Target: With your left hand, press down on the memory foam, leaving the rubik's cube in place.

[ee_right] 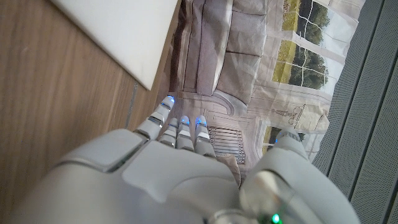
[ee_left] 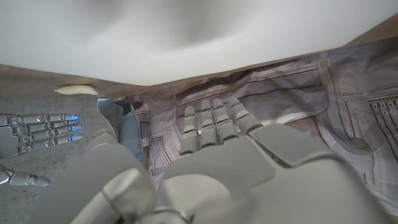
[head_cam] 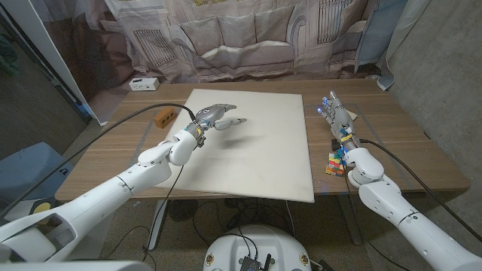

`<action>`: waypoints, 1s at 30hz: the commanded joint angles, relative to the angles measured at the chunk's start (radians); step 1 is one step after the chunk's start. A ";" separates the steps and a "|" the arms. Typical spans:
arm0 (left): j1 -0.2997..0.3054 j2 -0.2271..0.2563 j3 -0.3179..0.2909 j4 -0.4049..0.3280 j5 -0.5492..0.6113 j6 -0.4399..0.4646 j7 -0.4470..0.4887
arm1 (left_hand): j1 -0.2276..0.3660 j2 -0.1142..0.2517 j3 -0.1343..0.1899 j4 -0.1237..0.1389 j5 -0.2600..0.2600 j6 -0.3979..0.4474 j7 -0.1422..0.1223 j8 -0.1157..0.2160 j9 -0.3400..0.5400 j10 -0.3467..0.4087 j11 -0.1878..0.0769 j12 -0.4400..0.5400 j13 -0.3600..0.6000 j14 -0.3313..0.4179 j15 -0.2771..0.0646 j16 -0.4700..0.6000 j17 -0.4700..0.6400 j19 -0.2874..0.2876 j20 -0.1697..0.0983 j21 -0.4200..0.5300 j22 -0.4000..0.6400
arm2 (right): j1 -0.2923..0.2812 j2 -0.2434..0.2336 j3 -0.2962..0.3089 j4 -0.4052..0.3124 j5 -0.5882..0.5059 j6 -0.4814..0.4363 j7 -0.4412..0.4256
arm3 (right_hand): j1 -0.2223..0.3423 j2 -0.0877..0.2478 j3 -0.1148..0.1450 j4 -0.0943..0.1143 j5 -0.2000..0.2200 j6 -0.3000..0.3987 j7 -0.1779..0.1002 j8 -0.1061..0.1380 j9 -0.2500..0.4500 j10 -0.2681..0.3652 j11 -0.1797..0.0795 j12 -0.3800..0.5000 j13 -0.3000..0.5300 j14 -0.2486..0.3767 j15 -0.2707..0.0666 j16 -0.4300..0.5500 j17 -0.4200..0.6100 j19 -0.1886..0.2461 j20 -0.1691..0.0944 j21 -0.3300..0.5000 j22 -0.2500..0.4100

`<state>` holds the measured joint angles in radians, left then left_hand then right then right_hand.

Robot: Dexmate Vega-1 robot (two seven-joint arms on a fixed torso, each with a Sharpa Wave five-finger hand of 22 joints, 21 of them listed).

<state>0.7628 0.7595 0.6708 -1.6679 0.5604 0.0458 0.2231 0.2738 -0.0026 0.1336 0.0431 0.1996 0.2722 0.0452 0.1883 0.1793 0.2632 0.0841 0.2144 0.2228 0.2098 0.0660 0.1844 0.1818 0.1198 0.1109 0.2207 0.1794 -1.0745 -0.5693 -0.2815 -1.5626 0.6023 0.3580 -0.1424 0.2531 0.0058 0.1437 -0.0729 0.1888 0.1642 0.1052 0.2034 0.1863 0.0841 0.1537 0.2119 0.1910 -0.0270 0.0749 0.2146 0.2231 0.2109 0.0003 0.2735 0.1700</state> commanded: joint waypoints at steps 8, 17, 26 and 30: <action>-0.047 -0.003 0.059 -0.008 0.018 0.056 -0.143 | -0.023 0.008 -0.016 0.004 0.001 -0.094 0.005 -0.017 0.004 -0.080 0.014 -0.021 -0.006 -0.078 0.023 -0.009 0.002 -0.055 0.019 -0.027 0.002 | -0.009 -0.008 0.007 -0.013 0.009 -0.012 -0.001 | 0.000 0.010 0.004 -0.009 0.003 0.004 0.000 -0.004 0.002 0.005 -0.001 -0.003 0.003 0.009 0.005 0.002 -0.001 0.006 0.003 -0.006 0.002; -0.080 -0.001 0.094 -0.039 0.057 0.128 -0.255 | -0.033 0.008 -0.022 0.008 0.003 -0.147 0.004 -0.019 0.004 -0.123 0.014 -0.026 -0.008 -0.118 0.028 -0.010 0.002 -0.086 0.029 -0.034 0.002 | -0.011 -0.010 0.006 -0.011 0.005 -0.008 0.002 | 0.000 0.010 0.003 -0.010 0.003 0.004 0.000 -0.004 0.002 0.006 -0.002 -0.003 0.003 0.009 0.006 0.002 -0.001 0.007 0.004 -0.008 0.002; -0.096 -0.006 0.112 -0.033 0.076 0.141 -0.282 | -0.041 0.009 -0.028 0.010 0.004 -0.182 0.000 -0.018 0.004 -0.156 0.017 -0.028 -0.009 -0.149 0.028 -0.011 0.003 -0.102 0.022 -0.034 0.002 | -0.016 -0.010 0.010 -0.013 0.008 -0.008 0.000 | 0.000 0.011 0.003 -0.010 0.003 0.005 0.000 -0.004 0.002 0.007 -0.002 -0.004 0.003 0.010 0.006 0.001 -0.001 0.008 0.005 -0.010 0.002; -0.117 -0.008 0.134 -0.027 0.090 0.145 -0.331 | -0.047 0.009 -0.033 0.012 0.005 -0.229 -0.005 -0.020 0.003 -0.200 0.012 -0.031 -0.010 -0.187 0.029 -0.013 0.003 -0.128 0.032 -0.037 0.003 | -0.017 -0.011 0.010 -0.014 0.009 -0.009 0.001 | 0.000 0.012 0.003 -0.010 0.003 0.005 -0.001 -0.005 0.002 0.008 -0.002 -0.004 0.003 0.010 0.006 0.001 -0.001 0.008 0.005 -0.011 0.002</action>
<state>0.6822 0.7561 0.7665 -1.6984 0.6193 0.1661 -0.0209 0.2411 0.0074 0.1061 0.0565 0.1998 0.0664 0.0428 0.1693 0.1793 0.0876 0.0940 0.1845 0.2137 0.0427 0.0921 0.1769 0.1818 0.0092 0.1351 0.1865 0.1794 -1.0874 -0.5786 -0.2739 -1.5741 0.6085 0.3497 -0.1412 0.2531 0.0057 0.1481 -0.0773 0.1888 0.1642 0.1052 0.1996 0.1863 0.0876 0.1500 0.2119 0.1910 -0.0231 0.0787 0.2146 0.2183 0.2108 0.0002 0.2658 0.1698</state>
